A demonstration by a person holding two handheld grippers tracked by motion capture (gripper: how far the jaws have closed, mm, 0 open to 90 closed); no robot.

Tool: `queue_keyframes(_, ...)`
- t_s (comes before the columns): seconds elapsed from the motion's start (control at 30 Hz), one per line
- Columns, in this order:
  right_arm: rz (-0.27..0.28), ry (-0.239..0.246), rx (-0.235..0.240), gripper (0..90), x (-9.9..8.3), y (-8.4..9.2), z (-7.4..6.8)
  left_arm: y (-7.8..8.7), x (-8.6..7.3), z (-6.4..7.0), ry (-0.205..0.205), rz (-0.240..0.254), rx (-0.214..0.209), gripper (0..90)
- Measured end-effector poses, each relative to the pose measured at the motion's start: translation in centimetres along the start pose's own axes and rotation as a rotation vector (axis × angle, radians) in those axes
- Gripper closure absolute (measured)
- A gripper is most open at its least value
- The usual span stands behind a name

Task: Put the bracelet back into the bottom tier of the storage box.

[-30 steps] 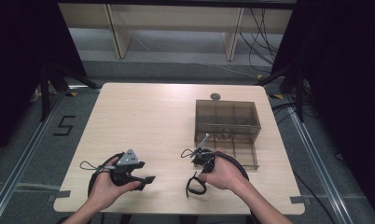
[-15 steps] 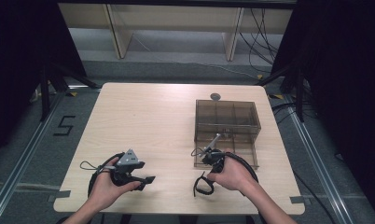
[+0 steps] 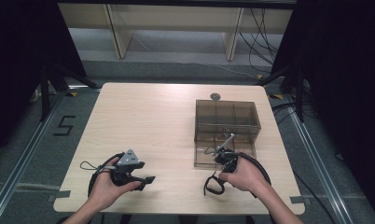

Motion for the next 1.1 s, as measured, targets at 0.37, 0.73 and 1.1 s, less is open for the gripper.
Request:
queue_keyframes(0.37,0.009,-0.036,-0.005,85.0,-0.9,0.5,1.4,0.0,0.0,0.0,-0.01,-0.003,0.0,30.1)
queue_keyframes(0.73,-0.016,-0.09,0.002,85.0,-2.2,0.8,2.3,0.0,0.0,-0.1,-0.01,-0.004,0.001,30.1)
queue_keyframes(1.1,-0.032,-0.161,-0.003,85.0,-3.4,1.4,3.7,0.0,0.0,-0.2,-0.016,-0.008,0.011,30.1)
Point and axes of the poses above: each handheld gripper's, and its own axes: y roughly backward along the jaws, x roughly out of its top, z roughly to its right, the point moved 10 cm from there along -y, roughly forward along the jaws, and after that the axes turned 5 degrees about -x, right-handed, at the moved point
